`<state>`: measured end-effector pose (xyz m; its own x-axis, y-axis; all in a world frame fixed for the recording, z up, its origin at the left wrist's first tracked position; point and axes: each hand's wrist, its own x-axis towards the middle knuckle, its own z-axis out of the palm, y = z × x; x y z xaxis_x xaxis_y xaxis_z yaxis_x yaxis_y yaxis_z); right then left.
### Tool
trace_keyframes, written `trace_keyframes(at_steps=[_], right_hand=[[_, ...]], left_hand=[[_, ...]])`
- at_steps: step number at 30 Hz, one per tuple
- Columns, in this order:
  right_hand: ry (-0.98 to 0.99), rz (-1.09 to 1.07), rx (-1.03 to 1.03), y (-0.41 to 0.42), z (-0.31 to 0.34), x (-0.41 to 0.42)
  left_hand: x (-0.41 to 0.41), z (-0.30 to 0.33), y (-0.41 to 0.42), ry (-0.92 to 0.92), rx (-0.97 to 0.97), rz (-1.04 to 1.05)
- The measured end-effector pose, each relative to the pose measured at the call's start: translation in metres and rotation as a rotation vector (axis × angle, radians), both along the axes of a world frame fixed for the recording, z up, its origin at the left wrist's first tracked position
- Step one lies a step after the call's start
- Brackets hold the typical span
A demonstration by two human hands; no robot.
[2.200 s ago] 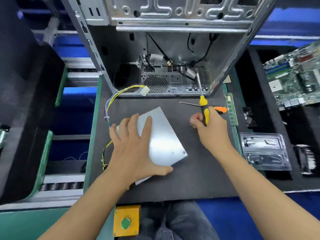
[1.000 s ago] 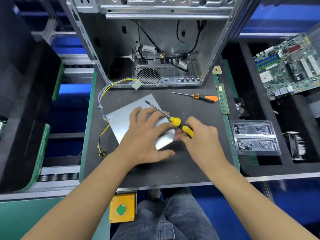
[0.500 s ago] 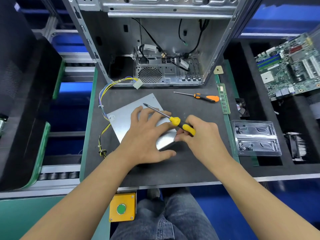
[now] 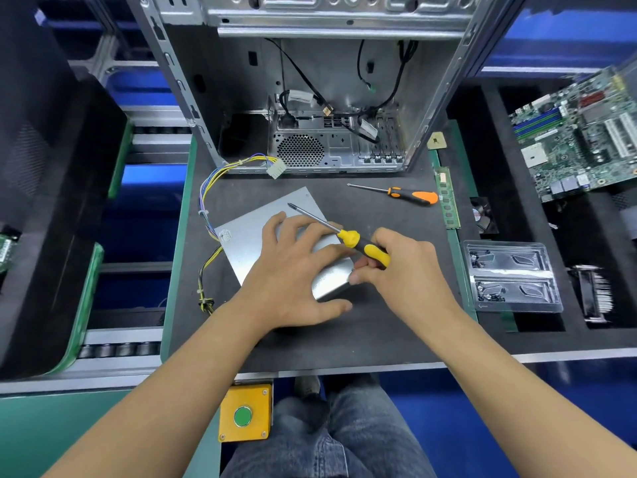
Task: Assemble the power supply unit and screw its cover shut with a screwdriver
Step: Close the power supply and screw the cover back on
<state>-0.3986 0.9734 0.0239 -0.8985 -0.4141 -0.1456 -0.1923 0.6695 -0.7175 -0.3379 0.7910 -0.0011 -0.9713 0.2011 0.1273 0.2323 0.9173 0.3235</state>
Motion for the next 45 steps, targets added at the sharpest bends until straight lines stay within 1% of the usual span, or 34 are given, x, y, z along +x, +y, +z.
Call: trace_keyframes(at_steps=[3, 7, 11, 14, 16, 19, 21, 24, 26, 32, 38, 45], right_hand=[[0.003, -0.048, -0.023, 0.002, -0.003, 0.004], [-0.073, -0.106, -0.125, 0.006, -0.002, 0.008], [-0.033, -0.288, -0.174, 0.019, 0.002, 0.007], [-0.017, -0.377, -0.213, 0.040, 0.001, 0.007], [-0.003, -0.339, -0.214, 0.052, 0.001, 0.010], [0.069, -0.278, -0.227, 0.062, 0.001, 0.017], [0.085, -0.306, -0.287, 0.065, 0.002, 0.021], [0.028, -0.392, -0.437, 0.070, 0.002, 0.025], [0.022, -0.397, -0.485, 0.073, 0.001, 0.027], [0.047, -0.375, -0.485, 0.078, 0.000, 0.035], [0.080, -0.334, -0.431, 0.084, -0.001, 0.041], [0.080, -0.315, -0.426, 0.084, 0.000, 0.045]], left_hand=[[0.000, 0.003, 0.001, -0.021, 0.034, -0.001], [0.001, 0.005, 0.000, -0.030, 0.086, 0.025], [-0.001, 0.005, 0.004, -0.005, 0.242, 0.102], [-0.002, 0.003, 0.007, 0.042, 0.305, 0.107], [-0.002, 0.001, 0.009, 0.107, 0.301, 0.105], [-0.003, -0.001, 0.012, 0.173, 0.283, 0.092], [-0.003, -0.002, 0.013, 0.179, 0.275, 0.096], [-0.004, -0.001, 0.014, 0.146, 0.291, 0.116], [-0.004, 0.000, 0.014, 0.132, 0.291, 0.122], [-0.005, -0.002, 0.015, 0.127, 0.278, 0.125], [-0.005, -0.003, 0.014, 0.122, 0.295, 0.123], [-0.005, -0.005, 0.014, 0.121, 0.280, 0.120]])
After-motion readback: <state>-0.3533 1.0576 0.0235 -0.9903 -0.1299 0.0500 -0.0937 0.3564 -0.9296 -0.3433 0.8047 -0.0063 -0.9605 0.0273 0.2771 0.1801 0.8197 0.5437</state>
